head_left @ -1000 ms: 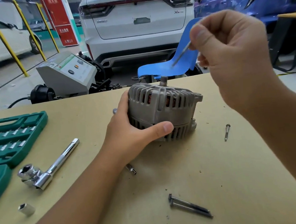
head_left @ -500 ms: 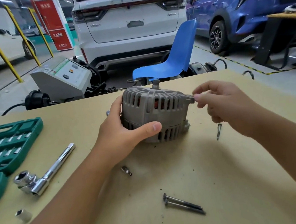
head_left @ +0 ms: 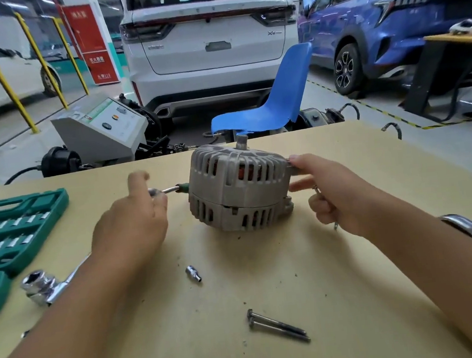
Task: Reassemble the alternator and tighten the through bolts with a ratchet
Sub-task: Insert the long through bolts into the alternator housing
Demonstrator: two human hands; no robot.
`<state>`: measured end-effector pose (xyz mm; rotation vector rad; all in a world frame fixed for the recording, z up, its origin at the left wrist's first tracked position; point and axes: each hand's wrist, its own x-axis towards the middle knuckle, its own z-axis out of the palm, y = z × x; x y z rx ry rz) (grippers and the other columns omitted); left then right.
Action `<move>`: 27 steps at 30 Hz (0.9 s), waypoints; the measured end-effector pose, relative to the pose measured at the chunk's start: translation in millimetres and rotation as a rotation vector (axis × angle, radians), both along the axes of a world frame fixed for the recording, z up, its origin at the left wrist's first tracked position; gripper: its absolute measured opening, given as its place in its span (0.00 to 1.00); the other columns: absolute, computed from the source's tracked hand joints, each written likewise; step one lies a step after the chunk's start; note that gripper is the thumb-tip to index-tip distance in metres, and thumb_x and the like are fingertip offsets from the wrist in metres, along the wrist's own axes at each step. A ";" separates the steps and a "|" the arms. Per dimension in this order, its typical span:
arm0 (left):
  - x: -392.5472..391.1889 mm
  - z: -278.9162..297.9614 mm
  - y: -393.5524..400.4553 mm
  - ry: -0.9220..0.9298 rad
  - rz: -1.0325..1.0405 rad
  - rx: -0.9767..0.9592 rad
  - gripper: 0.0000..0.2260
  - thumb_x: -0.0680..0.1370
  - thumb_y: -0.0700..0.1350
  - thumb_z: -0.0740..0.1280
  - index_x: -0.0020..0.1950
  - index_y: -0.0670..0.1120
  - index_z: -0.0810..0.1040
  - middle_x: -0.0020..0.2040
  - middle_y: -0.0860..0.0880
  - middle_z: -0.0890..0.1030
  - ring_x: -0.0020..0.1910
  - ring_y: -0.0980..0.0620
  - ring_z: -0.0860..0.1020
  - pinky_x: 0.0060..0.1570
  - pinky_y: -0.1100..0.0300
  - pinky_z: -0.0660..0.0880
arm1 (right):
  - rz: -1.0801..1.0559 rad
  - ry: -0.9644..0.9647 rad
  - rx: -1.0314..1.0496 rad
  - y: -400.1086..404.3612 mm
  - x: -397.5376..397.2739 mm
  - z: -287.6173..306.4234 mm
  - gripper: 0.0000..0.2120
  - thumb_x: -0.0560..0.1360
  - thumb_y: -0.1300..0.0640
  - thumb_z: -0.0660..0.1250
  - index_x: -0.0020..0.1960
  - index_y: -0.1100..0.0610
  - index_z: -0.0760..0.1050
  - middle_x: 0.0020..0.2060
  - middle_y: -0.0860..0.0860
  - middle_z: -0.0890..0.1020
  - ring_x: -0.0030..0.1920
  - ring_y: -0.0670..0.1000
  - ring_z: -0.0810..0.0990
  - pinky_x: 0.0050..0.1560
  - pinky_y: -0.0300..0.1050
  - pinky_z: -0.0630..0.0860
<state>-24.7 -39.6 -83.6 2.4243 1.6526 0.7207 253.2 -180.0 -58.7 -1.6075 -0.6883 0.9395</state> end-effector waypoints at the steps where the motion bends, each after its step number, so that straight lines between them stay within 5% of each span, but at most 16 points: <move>1: 0.8 -1.7 0.0 0.059 0.002 -0.004 0.09 0.85 0.54 0.57 0.63 0.54 0.64 0.46 0.51 0.79 0.39 0.45 0.76 0.40 0.50 0.73 | 0.046 0.081 -0.001 -0.2 1.2 -0.5 0.16 0.74 0.40 0.67 0.51 0.50 0.84 0.52 0.51 0.85 0.24 0.47 0.61 0.24 0.38 0.59; 8: 3.4 -3.1 -2.3 0.187 0.079 -0.150 0.11 0.81 0.57 0.63 0.54 0.54 0.80 0.49 0.49 0.73 0.48 0.46 0.75 0.43 0.53 0.74 | 0.202 0.293 0.128 0.7 9.8 -2.5 0.09 0.79 0.51 0.66 0.47 0.54 0.82 0.52 0.52 0.86 0.23 0.47 0.58 0.23 0.39 0.57; 11: 12.6 10.3 -14.4 -0.243 0.030 0.001 0.19 0.78 0.66 0.61 0.53 0.54 0.82 0.51 0.49 0.80 0.50 0.49 0.77 0.48 0.53 0.74 | 0.246 0.297 0.153 -0.8 14.0 -4.2 0.14 0.80 0.53 0.65 0.41 0.53 0.85 0.53 0.54 0.86 0.21 0.46 0.58 0.22 0.38 0.56; 13: 25.9 29.5 -26.2 -0.679 -0.064 -0.237 0.26 0.71 0.75 0.60 0.50 0.56 0.81 0.48 0.51 0.84 0.48 0.53 0.82 0.49 0.52 0.79 | 0.269 0.295 0.171 -1.8 15.8 -5.1 0.15 0.81 0.54 0.64 0.40 0.52 0.86 0.54 0.54 0.86 0.21 0.46 0.58 0.22 0.39 0.56; 15: 36.2 41.3 -35.4 -0.839 -0.137 -0.586 0.30 0.63 0.81 0.62 0.50 0.59 0.81 0.48 0.48 0.87 0.48 0.49 0.86 0.50 0.47 0.83 | 0.310 0.281 0.189 -3.7 18.0 -6.9 0.14 0.81 0.54 0.64 0.44 0.53 0.86 0.55 0.54 0.86 0.21 0.46 0.58 0.23 0.39 0.57; 19: 35.1 40.6 -39.7 -0.873 -0.252 -0.852 0.31 0.60 0.77 0.71 0.52 0.58 0.86 0.45 0.46 0.88 0.45 0.48 0.88 0.44 0.49 0.84 | 0.367 0.212 0.238 -7.1 23.1 -10.5 0.14 0.77 0.54 0.67 0.58 0.62 0.79 0.57 0.57 0.82 0.22 0.46 0.58 0.24 0.39 0.59; 22: 31.5 38.2 -36.9 -0.829 -0.331 -0.793 0.23 0.62 0.72 0.71 0.47 0.59 0.88 0.46 0.47 0.88 0.44 0.51 0.86 0.51 0.48 0.82 | 0.370 0.184 0.284 -7.3 24.2 -12.2 0.15 0.75 0.55 0.69 0.57 0.63 0.77 0.54 0.60 0.79 0.21 0.46 0.59 0.24 0.38 0.59; 27: 32.9 39.2 -36.6 -0.790 -0.423 -0.727 0.23 0.63 0.65 0.73 0.50 0.53 0.88 0.49 0.48 0.88 0.43 0.53 0.86 0.46 0.51 0.79 | 0.465 0.112 0.312 -6.6 23.2 -9.4 0.15 0.75 0.58 0.68 0.56 0.67 0.75 0.47 0.59 0.80 0.22 0.46 0.59 0.27 0.39 0.53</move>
